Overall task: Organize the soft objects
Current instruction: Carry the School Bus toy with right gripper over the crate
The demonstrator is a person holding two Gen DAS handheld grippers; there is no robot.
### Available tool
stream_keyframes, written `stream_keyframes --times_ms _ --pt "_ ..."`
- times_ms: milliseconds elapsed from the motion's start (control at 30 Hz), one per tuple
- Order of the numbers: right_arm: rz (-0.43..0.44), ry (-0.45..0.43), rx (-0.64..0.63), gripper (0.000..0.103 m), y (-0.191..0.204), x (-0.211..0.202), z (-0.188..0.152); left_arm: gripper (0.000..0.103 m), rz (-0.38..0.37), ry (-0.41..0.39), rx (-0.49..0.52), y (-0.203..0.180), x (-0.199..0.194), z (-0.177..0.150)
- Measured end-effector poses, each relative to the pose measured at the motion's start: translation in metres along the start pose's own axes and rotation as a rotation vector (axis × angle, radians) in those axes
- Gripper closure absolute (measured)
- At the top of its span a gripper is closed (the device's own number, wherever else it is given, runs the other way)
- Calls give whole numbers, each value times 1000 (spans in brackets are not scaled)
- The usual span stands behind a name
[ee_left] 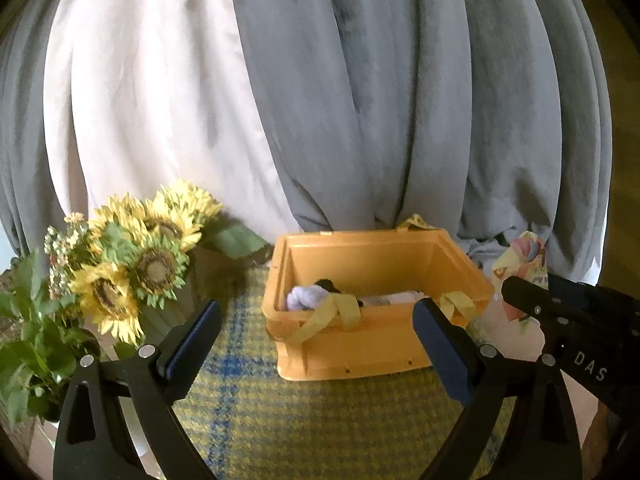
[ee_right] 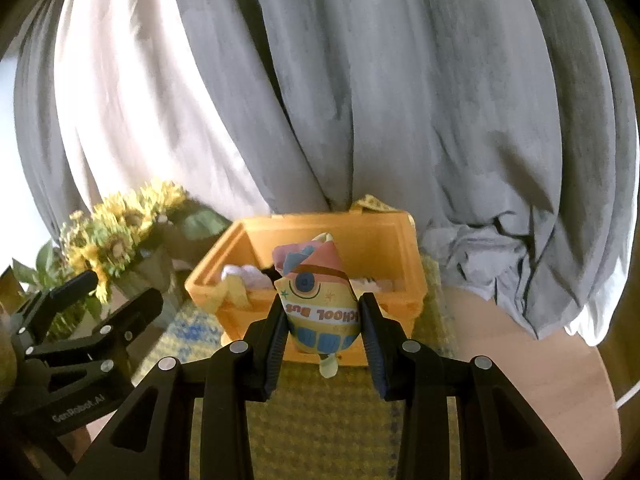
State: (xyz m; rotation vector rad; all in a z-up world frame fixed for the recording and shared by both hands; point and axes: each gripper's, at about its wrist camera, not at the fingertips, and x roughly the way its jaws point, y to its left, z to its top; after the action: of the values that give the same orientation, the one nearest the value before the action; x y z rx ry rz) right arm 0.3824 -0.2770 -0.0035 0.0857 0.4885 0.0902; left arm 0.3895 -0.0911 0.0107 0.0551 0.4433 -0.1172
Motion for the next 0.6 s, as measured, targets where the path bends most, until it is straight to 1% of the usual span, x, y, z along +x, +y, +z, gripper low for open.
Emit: stream_keyframes --times_ms 200,367,600 --pt "3 -40 -12 66 7 -1 13 5 15 -25 0 4 0 10" --pt "13 -72 -22 66 11 -1 25 4 4 -41 -6 8 1 19" --pt "26 -102 -15 66 13 8 43 4 39 -83 14 11 6 38"
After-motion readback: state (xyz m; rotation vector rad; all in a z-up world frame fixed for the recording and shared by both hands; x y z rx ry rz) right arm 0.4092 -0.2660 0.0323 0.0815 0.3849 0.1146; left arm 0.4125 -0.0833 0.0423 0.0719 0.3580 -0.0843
